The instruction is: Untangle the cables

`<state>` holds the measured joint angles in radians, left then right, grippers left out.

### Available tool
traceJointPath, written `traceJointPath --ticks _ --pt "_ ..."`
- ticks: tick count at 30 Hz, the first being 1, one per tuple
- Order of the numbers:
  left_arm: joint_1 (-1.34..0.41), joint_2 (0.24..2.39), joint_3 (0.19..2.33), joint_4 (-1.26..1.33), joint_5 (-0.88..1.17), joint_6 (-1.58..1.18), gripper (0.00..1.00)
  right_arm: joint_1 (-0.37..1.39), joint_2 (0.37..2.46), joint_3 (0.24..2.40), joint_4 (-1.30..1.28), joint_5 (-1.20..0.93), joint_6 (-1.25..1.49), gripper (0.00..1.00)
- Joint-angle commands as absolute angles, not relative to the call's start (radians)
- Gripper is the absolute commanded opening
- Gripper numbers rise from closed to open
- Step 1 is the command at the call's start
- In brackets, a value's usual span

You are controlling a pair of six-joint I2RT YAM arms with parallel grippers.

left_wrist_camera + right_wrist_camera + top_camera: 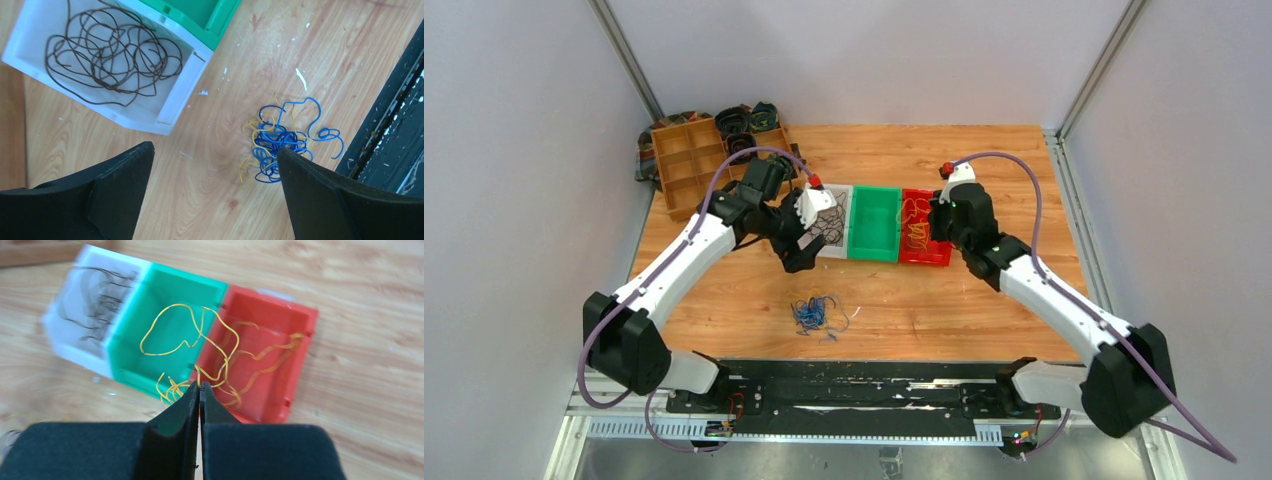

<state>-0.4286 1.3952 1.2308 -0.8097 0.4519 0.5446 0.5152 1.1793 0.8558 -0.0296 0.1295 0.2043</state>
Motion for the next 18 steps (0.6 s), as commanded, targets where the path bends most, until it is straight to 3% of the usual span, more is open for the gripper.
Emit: traceJointPath --ticks 1,4,6,13,18 --pt "-0.425 1.342 1.173 -0.810 0.428 0.608 0.98 0.468 1.266 0.890 -0.059 0.261 0.194 0.01" --pt "-0.424 1.332 1.132 -0.813 0.410 0.630 0.99 0.460 1.329 0.907 -0.040 0.302 0.183 0.02" --pt "-0.425 1.328 1.111 -0.814 0.399 0.645 0.99 0.456 1.363 0.931 -0.042 0.340 0.185 0.15" --pt "-0.424 1.336 1.058 -0.817 0.359 0.711 0.99 0.467 1.342 0.992 -0.050 0.342 0.190 0.45" --pt "-0.421 1.364 1.019 -0.786 0.394 0.704 0.96 0.523 1.254 0.937 0.010 0.280 0.163 0.51"
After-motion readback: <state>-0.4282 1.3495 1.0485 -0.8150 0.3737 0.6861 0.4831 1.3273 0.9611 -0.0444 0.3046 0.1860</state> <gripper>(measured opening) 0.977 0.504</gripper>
